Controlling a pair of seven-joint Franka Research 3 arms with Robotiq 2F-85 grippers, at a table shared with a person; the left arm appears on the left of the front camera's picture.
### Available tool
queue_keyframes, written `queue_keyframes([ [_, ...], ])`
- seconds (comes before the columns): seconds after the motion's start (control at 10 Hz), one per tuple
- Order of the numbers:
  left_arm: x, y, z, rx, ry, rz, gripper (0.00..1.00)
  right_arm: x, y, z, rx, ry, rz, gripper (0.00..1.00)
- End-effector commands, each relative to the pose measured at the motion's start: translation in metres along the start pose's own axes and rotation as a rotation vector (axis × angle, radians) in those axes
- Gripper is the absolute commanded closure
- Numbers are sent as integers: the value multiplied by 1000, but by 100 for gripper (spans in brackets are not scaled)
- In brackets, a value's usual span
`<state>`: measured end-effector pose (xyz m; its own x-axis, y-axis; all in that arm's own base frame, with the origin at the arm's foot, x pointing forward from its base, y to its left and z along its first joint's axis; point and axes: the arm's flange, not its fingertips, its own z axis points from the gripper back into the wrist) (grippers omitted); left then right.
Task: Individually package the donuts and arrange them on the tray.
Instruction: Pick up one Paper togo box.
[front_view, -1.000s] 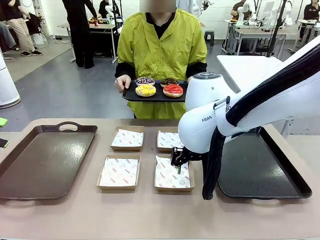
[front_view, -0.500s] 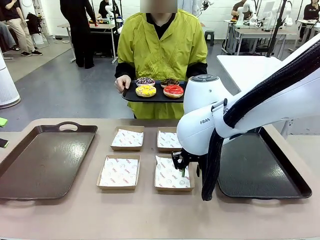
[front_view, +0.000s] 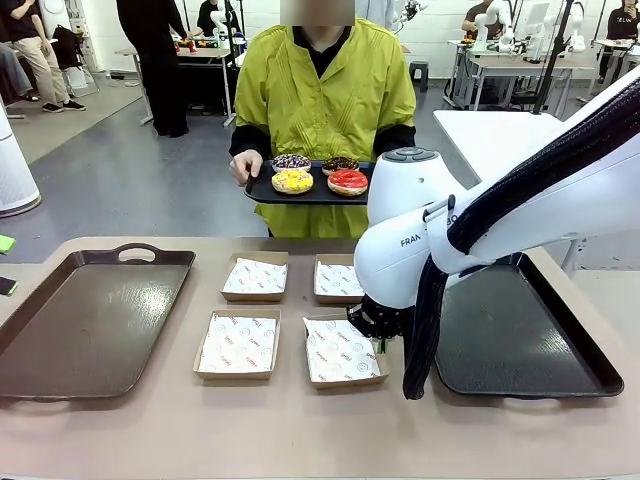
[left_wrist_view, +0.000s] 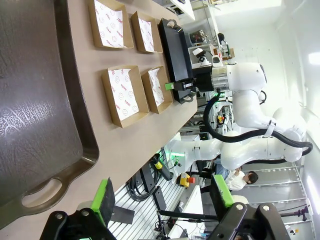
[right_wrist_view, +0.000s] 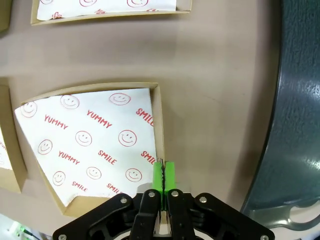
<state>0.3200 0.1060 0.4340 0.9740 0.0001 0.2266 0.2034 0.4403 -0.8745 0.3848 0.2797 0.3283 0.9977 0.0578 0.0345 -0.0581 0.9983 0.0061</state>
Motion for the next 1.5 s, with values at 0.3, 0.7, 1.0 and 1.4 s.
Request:
queue_keyframes([
  [0.3, 0, 1, 2, -13, -5, -21, 0, -6, 10, 37, 14, -37, -61, 100],
  [0.7, 0, 1, 2, -13, -5, -21, 0, 1, 10, 147, -5, -105, -116, 100],
  [1.0, 0, 1, 2, -13, -5, -21, 0, 34, 10, 217, 24, -77, -107, 100],
  [1.4, 0, 1, 2, -13, -5, -21, 0, 98, -8, 240, 69, 18, -69, 100],
])
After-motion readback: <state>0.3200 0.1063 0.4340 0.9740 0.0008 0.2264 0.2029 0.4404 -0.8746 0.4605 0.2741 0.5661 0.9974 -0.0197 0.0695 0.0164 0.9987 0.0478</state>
